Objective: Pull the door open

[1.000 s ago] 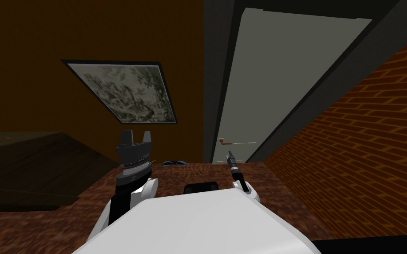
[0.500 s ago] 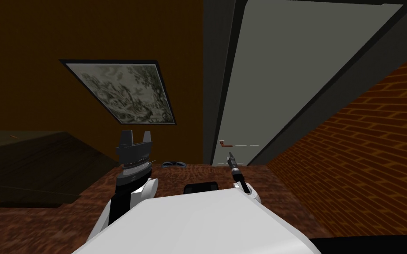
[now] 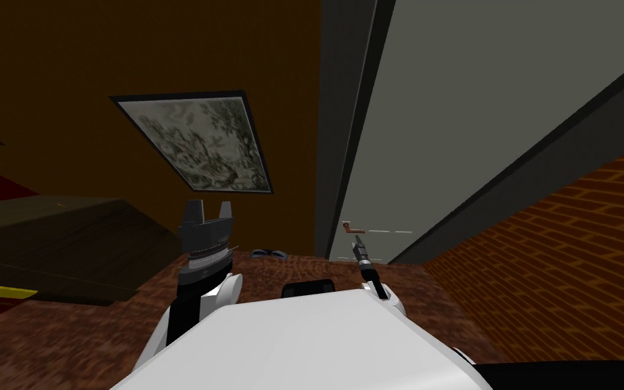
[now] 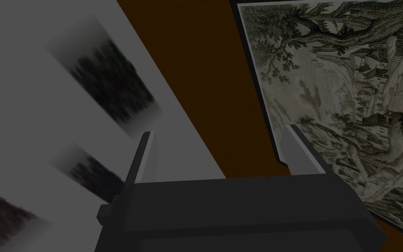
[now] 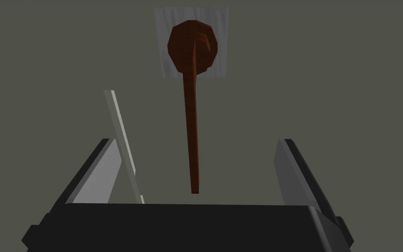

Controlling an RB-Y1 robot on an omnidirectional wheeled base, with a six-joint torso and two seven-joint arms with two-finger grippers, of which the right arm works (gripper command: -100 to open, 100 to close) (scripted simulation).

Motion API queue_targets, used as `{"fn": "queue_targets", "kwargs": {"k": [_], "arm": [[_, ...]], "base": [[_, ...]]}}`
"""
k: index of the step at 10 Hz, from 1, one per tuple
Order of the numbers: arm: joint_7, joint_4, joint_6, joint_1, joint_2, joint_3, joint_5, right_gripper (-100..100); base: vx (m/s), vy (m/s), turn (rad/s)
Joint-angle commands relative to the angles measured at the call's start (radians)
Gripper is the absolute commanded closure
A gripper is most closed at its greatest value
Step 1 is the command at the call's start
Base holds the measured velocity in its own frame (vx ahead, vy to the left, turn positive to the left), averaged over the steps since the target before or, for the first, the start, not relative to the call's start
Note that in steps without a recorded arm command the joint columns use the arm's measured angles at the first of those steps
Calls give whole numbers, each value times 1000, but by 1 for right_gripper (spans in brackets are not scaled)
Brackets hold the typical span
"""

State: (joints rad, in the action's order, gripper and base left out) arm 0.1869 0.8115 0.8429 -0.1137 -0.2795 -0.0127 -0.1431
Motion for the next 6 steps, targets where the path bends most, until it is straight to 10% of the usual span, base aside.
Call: {"fn": "queue_targets", "kwargs": {"k": [1,6], "arm": [[11,-17,10,-3,-14,-22,-13,-100],[18,-39,21,-2,-23,-37,-22,-100]], "base": [[206,6,230],[86,-8,65]]}}
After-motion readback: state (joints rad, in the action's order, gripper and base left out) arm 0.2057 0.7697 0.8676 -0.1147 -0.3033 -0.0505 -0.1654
